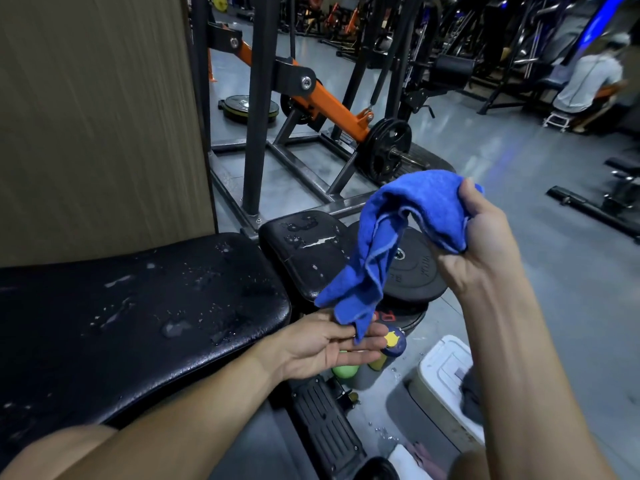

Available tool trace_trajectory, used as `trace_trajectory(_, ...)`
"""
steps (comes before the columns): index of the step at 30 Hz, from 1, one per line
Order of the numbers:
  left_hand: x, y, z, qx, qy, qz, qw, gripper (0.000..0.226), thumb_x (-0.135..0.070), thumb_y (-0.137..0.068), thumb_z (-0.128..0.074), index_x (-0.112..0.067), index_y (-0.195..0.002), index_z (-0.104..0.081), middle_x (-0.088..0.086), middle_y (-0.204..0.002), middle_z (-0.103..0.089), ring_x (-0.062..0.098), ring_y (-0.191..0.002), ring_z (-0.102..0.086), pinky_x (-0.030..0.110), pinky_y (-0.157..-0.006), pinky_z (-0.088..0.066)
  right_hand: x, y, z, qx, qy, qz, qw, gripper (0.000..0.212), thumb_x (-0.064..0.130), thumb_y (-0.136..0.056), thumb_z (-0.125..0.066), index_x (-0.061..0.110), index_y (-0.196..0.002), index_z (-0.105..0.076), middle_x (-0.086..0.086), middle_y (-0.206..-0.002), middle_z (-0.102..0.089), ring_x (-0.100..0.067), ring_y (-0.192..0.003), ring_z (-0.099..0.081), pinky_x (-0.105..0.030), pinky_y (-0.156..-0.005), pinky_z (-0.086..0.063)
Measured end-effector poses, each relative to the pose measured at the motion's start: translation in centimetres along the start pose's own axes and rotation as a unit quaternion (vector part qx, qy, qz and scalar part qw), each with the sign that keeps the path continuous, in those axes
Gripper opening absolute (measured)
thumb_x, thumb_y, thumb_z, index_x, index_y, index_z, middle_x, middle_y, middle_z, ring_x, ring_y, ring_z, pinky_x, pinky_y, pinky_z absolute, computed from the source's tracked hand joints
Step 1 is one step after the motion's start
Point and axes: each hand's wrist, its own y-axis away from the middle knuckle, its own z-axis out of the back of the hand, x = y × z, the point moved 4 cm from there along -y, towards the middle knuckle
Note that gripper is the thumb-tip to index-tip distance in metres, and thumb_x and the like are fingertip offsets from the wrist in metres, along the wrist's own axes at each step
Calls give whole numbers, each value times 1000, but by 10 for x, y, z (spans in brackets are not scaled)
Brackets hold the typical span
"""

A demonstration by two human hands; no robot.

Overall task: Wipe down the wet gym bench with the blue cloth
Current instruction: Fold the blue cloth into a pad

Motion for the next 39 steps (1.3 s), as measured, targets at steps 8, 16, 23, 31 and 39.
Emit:
trace_trajectory(8, -8, 0, 12, 7, 1, -13, 1000, 23, 5, -94, -50, 4, -108, -69, 17, -96, -70, 25, -81, -71, 49, -94, -56, 7, 11, 16, -29, 43, 7, 999, 31, 29, -103, -52, 1, -111, -61, -10, -89, -75, -23, -76, -74, -38, -67, -62)
trace_trajectory(16, -13, -1, 21, -23, 4, -33, 999, 23, 6, -95, -46, 10, -108, -65, 20, -98, -71, 28, -85, -71, 48, -97, -54, 23, 18, 22, 7, 75, 20, 997, 68, 25, -105, -46, 16, -43, -72, 1, -61, -70, -12, -56, -70, -25, -51, -56)
trace_trajectory(23, -20, -2, 27, -50, 39, -38, 997, 42, 7, -87, -33, 8, -106, -71, 26, -111, -70, 31, -95, -72, 46, -94, -56, 26, 14, 33, 17, 105, 8, 994, 43, 25, -103, -50, 11, -71, -76, -5, -75, -73, -17, -68, -73, -27, -57, -58)
trace_trajectory(31, -28, -9, 36, -109, 5, -35, 993, 75, -66, -90, -49, -1, -120, -68, 19, -106, -71, 33, -96, -67, 50, -100, -51, 28, 21, 37, 40, 164, -23, 985, 31, 26, -103, -49, 4, -89, -66, -6, -75, -74, -16, -67, -73, -25, -55, -57)
trace_trajectory(39, -41, -5, 28, -125, -26, -88, 988, 29, -30, -93, -59, -12, -110, -73, 7, -108, -76, 18, -84, -74, 31, -74, -61, 31, 19, 49, 17, 168, -32, 985, 35, 24, -102, -51, 7, -79, -71, -5, -72, -73, -15, -64, -72, -24, -54, -56)
